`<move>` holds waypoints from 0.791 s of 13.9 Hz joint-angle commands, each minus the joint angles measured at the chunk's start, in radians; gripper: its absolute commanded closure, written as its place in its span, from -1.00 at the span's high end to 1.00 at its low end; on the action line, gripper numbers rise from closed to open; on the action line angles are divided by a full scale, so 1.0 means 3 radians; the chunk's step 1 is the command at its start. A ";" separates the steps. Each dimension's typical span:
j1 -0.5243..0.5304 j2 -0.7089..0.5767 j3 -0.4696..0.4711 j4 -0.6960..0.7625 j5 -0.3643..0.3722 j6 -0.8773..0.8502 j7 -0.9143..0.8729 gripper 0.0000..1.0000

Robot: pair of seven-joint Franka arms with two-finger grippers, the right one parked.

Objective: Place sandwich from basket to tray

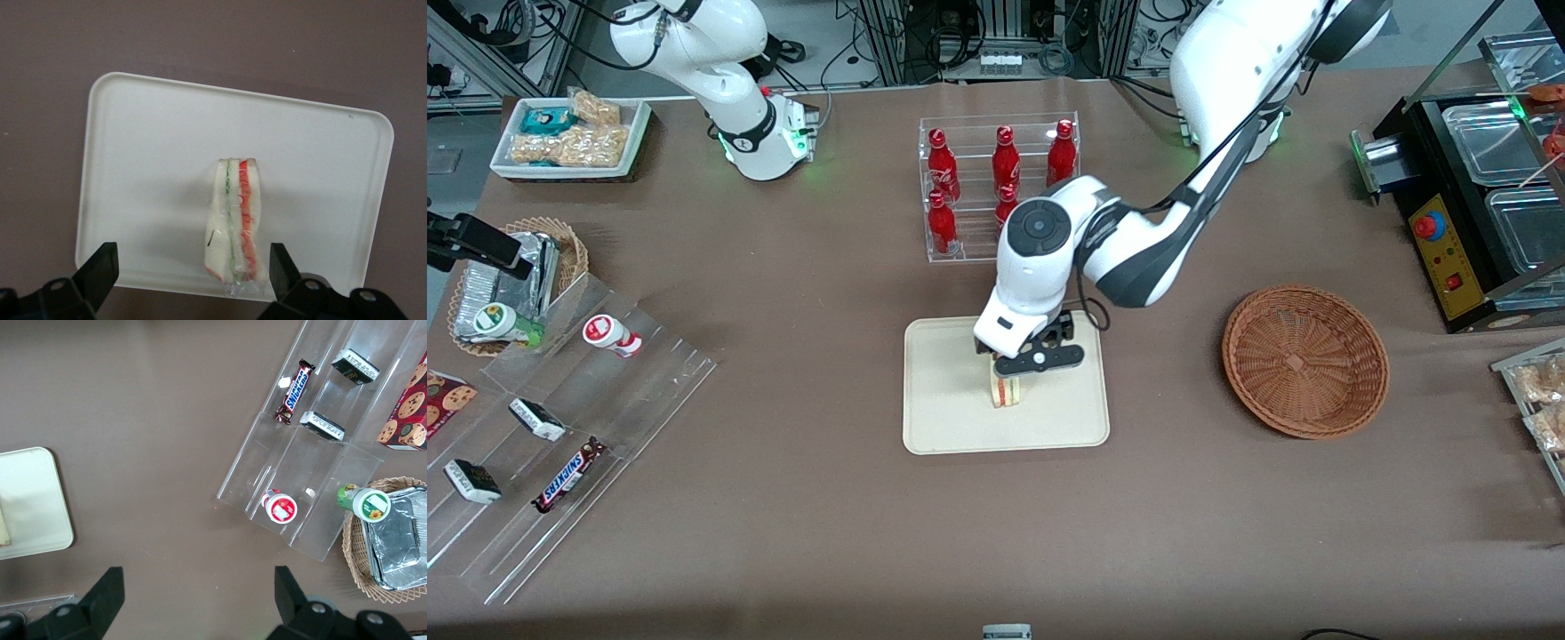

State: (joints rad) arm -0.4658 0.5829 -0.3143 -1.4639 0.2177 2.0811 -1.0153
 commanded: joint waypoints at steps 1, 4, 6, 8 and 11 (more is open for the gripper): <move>0.0136 -0.0260 -0.0001 -0.0070 -0.0004 -0.0228 0.0015 1.00; 0.0259 -0.0485 -0.0001 -0.0055 -0.0213 -0.0534 0.0020 1.00; 0.0452 -0.0659 -0.0016 -0.0054 -0.0321 -0.0754 0.0203 1.00; 0.0539 -0.0797 0.0004 -0.0054 -0.0444 -0.0923 0.0407 1.00; 0.0816 -0.0945 -0.0001 -0.0075 -0.0566 -0.1188 0.0755 1.00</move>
State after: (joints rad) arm -0.2645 0.3426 -0.3106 -1.4607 0.0867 1.7701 -0.8590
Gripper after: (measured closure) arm 0.000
